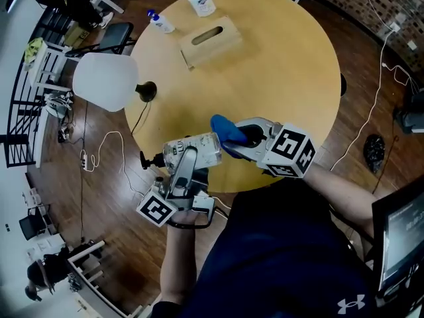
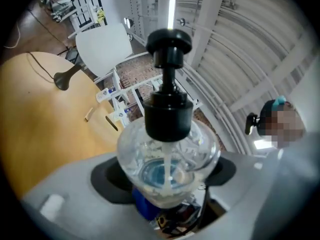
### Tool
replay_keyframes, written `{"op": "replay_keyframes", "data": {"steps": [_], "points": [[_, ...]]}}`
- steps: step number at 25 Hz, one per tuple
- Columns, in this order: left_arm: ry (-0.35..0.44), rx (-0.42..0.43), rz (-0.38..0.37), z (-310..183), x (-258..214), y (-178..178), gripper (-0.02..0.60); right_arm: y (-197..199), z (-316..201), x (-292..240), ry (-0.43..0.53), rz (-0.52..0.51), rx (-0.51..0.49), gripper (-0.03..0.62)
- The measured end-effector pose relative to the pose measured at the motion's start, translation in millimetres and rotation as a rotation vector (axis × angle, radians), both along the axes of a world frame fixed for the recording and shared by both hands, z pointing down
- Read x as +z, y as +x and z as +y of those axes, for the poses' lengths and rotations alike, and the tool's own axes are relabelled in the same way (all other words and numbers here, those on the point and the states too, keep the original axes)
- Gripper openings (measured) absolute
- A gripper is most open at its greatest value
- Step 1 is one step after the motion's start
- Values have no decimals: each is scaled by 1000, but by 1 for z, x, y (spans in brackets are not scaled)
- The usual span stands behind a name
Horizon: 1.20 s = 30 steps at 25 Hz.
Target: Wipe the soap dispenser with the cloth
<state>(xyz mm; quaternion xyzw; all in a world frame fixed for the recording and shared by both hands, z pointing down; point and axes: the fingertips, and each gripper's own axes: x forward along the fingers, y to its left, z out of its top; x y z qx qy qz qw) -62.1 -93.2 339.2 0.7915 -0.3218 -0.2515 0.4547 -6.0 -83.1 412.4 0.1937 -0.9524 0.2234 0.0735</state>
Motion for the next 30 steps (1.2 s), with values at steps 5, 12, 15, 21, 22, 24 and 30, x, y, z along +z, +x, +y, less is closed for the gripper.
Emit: {"op": "replay_keyframes", "data": {"steps": [5,12,15,21,22,24,30], "points": [[2,-45,-81,-12,11,-10,368,-20,46,6,23,67,-146,95],[-57,-21,-102,-6,36,-6,368,6,12,-6,8,-10,-9,94],[-60,7,-77,1,33,7,368,10,-4,8,-21,20,11,94],[-92,-56,-38,-11,41,2,368,-9,43,43,-111,65,-103,94],[-95,-66,-52,-13,45,0,368,-11,51,45,-120,62,-116,94],[-86,-75,-122,-13,55,-4,368,-12,62,45,-135,51,-121,94],[-25,-48,-559,-2,112,-9,368,12,33,40,-171,-5,39,94]]}}
